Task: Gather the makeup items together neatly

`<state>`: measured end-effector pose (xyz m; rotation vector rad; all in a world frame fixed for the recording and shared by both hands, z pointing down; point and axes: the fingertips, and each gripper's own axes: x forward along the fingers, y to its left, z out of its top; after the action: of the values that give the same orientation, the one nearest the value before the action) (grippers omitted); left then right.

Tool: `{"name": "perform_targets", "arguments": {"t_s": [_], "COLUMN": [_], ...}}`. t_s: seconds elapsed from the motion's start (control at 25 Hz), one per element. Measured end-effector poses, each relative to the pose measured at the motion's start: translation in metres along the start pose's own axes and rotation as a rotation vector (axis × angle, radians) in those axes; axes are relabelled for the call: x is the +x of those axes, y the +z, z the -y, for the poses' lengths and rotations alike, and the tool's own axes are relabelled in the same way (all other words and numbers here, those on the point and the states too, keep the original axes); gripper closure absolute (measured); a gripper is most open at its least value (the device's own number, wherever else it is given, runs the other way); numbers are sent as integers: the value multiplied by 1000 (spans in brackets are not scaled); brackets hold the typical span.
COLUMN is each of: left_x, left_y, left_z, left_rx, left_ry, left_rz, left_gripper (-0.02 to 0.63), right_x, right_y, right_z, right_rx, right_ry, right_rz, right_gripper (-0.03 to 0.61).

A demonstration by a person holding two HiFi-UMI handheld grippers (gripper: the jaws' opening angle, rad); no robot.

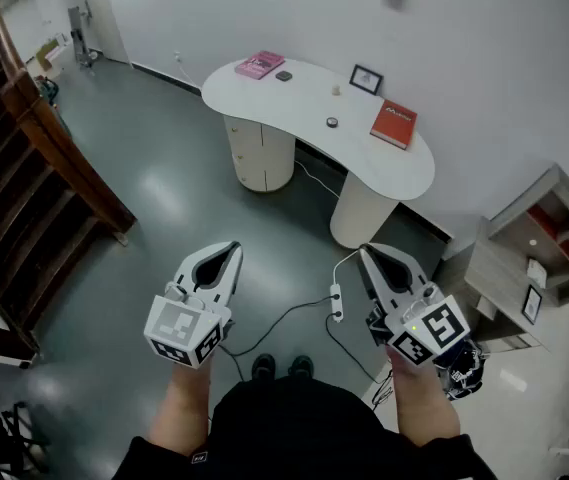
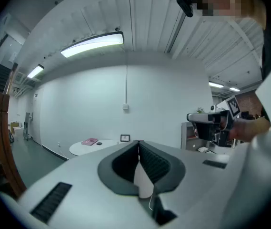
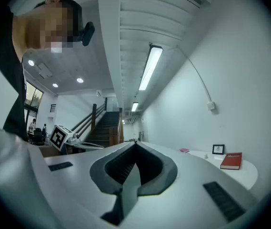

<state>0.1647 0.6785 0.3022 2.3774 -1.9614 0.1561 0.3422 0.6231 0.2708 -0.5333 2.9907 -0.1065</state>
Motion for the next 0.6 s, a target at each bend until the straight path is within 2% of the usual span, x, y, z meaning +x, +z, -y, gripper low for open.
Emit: {"name": "perform_targets", "arguments": {"t_s": [0.36, 0.6], "left_x": [8, 11], "left_y": [-8, -22], "left_z": [16, 33], "left_rx": [-2, -5], "left_ry": [-9, 7], "left_rz": [-21, -53], "left_gripper": [601, 601], "right_x": [-21, -41], "right_y": [-9, -14], "right_z": [14, 36], "right_rx": [18, 153], "right_ry": [0, 42], "right_rz": [-1, 46], "right_gripper": [545, 543]}}
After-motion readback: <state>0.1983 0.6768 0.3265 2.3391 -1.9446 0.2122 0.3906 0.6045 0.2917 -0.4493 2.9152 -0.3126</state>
